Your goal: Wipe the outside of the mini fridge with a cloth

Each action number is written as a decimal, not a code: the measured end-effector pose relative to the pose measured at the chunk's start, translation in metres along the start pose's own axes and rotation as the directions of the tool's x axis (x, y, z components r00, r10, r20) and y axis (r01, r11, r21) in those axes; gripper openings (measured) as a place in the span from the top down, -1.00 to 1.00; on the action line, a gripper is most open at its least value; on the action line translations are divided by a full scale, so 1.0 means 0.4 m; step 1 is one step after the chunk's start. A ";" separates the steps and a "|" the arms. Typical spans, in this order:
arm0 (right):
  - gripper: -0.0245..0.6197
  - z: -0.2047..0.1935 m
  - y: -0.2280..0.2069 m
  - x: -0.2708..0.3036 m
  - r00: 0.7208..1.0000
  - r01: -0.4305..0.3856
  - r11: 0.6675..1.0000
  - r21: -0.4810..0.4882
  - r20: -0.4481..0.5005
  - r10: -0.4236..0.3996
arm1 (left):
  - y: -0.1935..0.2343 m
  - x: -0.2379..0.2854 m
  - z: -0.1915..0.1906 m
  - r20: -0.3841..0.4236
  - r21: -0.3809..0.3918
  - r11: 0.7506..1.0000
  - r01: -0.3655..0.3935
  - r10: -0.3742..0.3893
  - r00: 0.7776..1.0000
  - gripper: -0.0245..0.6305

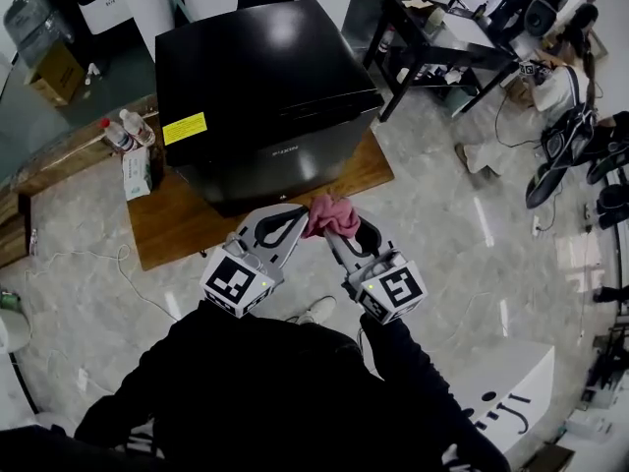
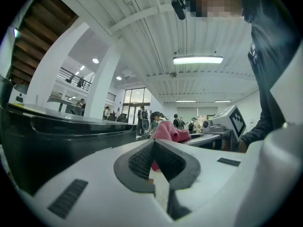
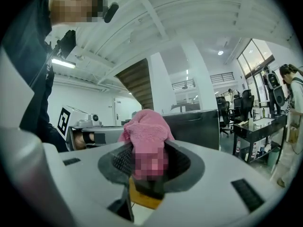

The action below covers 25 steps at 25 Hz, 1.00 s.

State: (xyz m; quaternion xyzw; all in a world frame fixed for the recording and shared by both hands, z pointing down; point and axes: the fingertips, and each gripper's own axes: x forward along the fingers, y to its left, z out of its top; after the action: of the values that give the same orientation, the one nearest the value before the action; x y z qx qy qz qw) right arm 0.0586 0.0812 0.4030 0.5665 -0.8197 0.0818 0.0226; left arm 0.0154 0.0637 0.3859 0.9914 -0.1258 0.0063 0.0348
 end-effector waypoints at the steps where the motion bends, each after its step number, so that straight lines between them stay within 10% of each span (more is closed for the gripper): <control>1: 0.46 0.000 0.044 0.037 1.000 0.002 1.000 0.001 0.000 -0.002 | 0.027 -0.049 -0.001 -0.001 0.006 1.000 0.011 -0.011 1.000 0.91; 13: 0.46 0.056 0.478 0.381 0.998 0.027 1.000 0.016 0.063 -0.027 | 0.358 -0.502 0.045 0.016 0.005 0.999 0.048 -0.048 0.999 0.91; 25: 0.45 0.074 0.629 0.592 0.983 -0.139 0.967 0.212 0.148 0.109 | 0.606 -0.621 0.076 0.036 0.025 0.981 -0.194 0.193 0.980 0.91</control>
State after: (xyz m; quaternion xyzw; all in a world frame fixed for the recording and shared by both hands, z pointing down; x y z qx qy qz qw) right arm -0.2590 -0.0559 0.3773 0.5173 -0.8389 0.1353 -0.1012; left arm -0.2858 -0.1109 0.3665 0.9748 -0.2221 -0.0053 0.0179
